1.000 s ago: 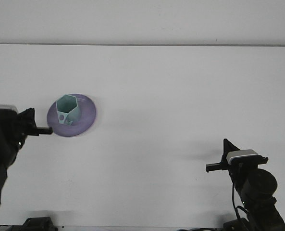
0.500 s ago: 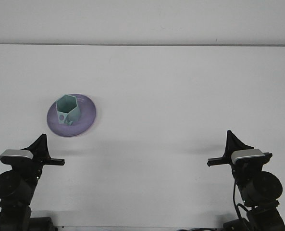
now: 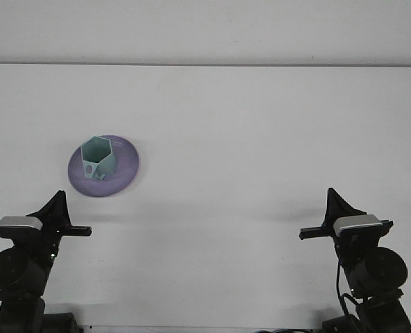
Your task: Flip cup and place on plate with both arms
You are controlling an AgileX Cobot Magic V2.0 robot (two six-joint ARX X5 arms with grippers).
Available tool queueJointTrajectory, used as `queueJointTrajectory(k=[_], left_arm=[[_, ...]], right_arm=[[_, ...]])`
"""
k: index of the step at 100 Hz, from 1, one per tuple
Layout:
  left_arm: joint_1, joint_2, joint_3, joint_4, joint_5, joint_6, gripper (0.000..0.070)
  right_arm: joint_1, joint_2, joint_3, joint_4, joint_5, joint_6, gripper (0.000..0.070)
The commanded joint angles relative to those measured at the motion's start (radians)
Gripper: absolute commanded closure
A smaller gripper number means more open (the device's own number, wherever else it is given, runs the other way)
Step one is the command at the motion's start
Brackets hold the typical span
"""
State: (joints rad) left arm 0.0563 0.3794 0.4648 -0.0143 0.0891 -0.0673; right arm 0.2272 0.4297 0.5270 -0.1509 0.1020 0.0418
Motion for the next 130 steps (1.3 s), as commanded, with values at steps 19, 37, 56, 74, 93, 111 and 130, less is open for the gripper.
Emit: queueJointTrajectory(k=[19, 37, 56, 74, 93, 111, 130], left_arm=[[0.000, 0.002, 0.013, 0.011, 0.008, -0.005, 0.0688], [-0.011, -0.058, -0.024, 0.049, -0.023, 0.014, 0.0688], [-0.025, -0.217, -0.233, 0.208, -0.048, 0.142, 0.0688], [-0.038, -0.380, -0.372, 0.177, -0.048, 0.190, 0.0688], [-0.039, -0.377, -0.442, 0.201, -0.036, 0.152, 0.0688], [-0.042, -0.377, -0.451, 0.196, -0.026, 0.124, 0.0687], [-0.042, -0.376, -0.451, 0.196, -0.026, 0.123, 0.0687]], right_arm=[[0.002, 0.002, 0.000, 0.009, 0.003, 0.003, 0.0696], [0.002, 0.002, 0.000, 0.009, 0.003, 0.003, 0.0696], [0.002, 0.002, 0.000, 0.010, 0.003, 0.003, 0.0696], [0.002, 0.002, 0.000, 0.009, 0.003, 0.003, 0.0696], [0.002, 0.002, 0.000, 0.018, 0.003, 0.003, 0.0696], [0.002, 0.002, 0.000, 0.025, 0.003, 0.003, 0.0696], [0.002, 0.002, 0.000, 0.029, 0.003, 0.003, 0.0696]])
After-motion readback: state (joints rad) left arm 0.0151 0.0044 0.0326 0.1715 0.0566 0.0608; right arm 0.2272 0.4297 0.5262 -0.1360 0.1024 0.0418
